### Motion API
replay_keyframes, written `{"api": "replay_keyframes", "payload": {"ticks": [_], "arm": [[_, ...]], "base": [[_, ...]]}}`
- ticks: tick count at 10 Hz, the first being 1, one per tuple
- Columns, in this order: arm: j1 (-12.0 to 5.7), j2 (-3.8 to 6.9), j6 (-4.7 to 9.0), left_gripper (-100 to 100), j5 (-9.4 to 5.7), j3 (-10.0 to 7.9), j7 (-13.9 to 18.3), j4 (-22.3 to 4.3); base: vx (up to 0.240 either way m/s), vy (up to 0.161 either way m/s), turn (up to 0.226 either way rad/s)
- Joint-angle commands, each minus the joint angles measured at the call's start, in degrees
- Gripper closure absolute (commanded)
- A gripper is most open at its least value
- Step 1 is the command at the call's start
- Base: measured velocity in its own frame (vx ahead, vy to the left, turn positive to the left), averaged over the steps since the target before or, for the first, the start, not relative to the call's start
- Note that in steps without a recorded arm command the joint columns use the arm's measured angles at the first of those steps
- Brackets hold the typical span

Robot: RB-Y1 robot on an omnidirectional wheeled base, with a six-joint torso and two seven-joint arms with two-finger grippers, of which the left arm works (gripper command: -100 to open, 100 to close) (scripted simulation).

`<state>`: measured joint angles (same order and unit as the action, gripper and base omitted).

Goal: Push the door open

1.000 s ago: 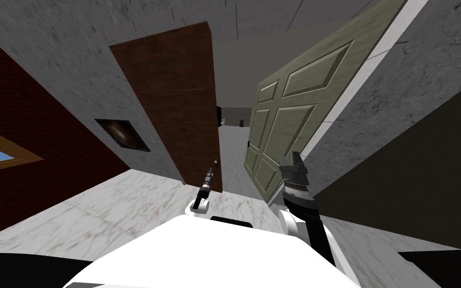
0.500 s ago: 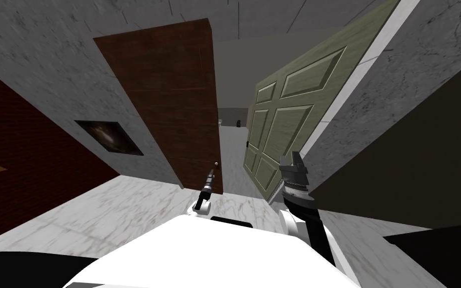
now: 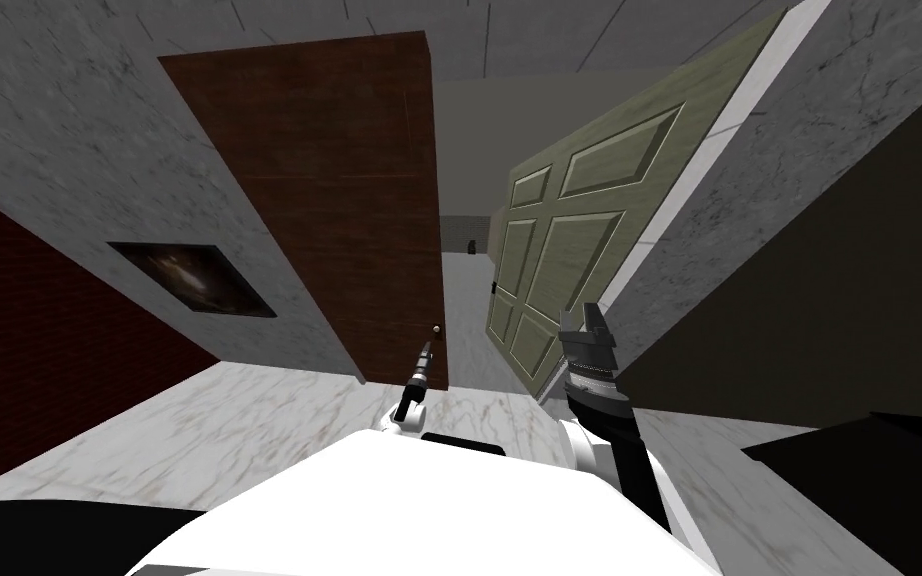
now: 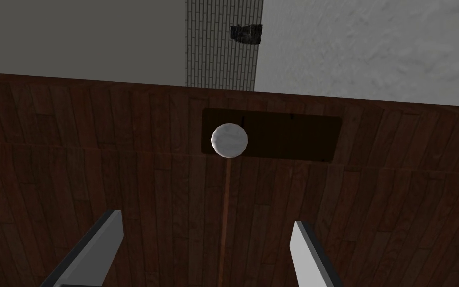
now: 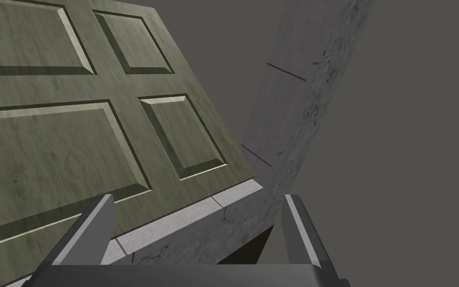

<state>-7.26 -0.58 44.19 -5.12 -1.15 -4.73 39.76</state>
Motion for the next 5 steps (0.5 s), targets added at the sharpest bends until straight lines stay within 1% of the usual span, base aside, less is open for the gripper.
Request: {"api": "replay_keyframes", "payload": {"ticks": [1, 2, 3, 4, 5], "arm": [[-0.53, -0.45, 0.57, -100, -0.06, -0.01, 0.1, -1.6], [-0.23, -0.27, 0.22, -100, -0.03, 0.01, 0.1, -0.9], [-0.26, 1.22, 0.44, -100, -0.12, -0.13, 0.1, -1.1], [-0.26, 1.74, 0.52, -100, -0.17, -0.20, 0.1, -1.2], [-0.26, 1.74, 0.52, -100, -0.17, -0.20, 0.1, -1.2]], "base": [[0.022, 0.107, -0.053], [0.009, 0.046, -0.013], [0.108, 0.025, -0.025], [0.193, 0.002, -0.032], [0.138, -0.010, -0.003]]}}
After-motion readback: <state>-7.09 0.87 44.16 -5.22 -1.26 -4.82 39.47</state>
